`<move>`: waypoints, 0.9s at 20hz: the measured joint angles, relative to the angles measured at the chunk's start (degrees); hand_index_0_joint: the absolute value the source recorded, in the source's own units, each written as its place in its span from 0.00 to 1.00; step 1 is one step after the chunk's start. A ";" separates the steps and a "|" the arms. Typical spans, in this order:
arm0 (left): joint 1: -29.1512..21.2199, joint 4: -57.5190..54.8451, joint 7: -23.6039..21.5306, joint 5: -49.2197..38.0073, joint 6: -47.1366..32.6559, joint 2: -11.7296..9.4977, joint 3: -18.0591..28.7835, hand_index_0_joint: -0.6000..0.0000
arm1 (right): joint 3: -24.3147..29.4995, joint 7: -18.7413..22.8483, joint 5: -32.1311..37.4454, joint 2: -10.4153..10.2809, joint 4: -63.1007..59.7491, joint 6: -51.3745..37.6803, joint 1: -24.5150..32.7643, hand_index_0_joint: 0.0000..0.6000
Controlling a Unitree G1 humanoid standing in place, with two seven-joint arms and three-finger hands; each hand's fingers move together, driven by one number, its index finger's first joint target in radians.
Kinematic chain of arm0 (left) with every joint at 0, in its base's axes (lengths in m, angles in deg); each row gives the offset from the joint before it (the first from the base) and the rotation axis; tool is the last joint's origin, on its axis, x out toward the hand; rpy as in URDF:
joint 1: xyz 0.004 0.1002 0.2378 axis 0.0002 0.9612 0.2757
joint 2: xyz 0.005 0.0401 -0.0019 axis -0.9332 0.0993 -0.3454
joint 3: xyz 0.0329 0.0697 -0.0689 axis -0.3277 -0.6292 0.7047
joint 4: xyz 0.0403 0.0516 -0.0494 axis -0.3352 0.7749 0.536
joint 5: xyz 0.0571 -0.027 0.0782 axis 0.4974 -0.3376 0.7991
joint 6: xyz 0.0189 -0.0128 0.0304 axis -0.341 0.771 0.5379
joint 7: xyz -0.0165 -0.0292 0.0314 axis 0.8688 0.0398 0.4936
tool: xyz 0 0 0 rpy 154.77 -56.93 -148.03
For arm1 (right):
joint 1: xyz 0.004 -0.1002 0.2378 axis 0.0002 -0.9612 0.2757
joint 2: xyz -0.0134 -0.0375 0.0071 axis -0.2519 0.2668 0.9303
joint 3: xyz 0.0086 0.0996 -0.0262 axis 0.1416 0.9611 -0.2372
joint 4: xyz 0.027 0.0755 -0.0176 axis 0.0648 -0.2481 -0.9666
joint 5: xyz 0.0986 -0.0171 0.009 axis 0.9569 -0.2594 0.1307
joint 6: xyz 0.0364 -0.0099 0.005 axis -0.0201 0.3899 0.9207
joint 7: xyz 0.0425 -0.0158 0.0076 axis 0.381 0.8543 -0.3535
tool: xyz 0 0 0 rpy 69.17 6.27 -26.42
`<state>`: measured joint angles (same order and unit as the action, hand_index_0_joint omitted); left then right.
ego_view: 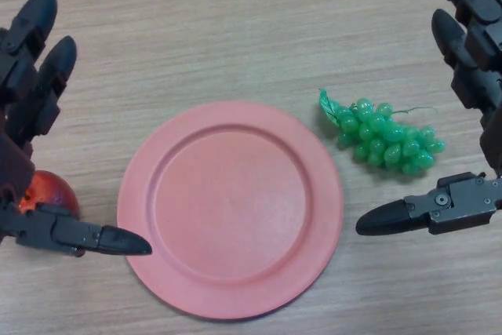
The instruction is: Pick up the green grapes and place it on the plate
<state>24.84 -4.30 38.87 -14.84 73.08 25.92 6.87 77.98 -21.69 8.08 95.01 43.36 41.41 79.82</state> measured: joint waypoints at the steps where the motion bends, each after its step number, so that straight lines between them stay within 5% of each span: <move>1: 0.19 0.00 0.00 -0.02 0.00 0.08 0.28 1.00 | 0.00 0.00 -0.01 0.00 -0.33 0.00 0.13 0.00; 5: 1.11 0.00 0.05 -0.01 -0.12 0.47 0.50 1.00 | -0.03 0.00 -1.50 0.00 -9.45 -4.72 2.56 0.00; 17: 1.82 0.59 1.42 -0.66 -1.64 1.27 0.90 1.00 | -0.39 2.69 -14.20 1.05 -61.37 -31.03 16.60 0.00; 18: 1.76 0.93 1.42 -0.67 -1.75 1.26 1.18 1.00 | -0.36 3.20 -17.21 1.78 -65.89 -33.73 17.63 0.17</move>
<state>26.60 -3.37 40.29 -15.51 71.33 27.17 8.05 77.62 -18.49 -9.13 96.79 -22.52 7.69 97.45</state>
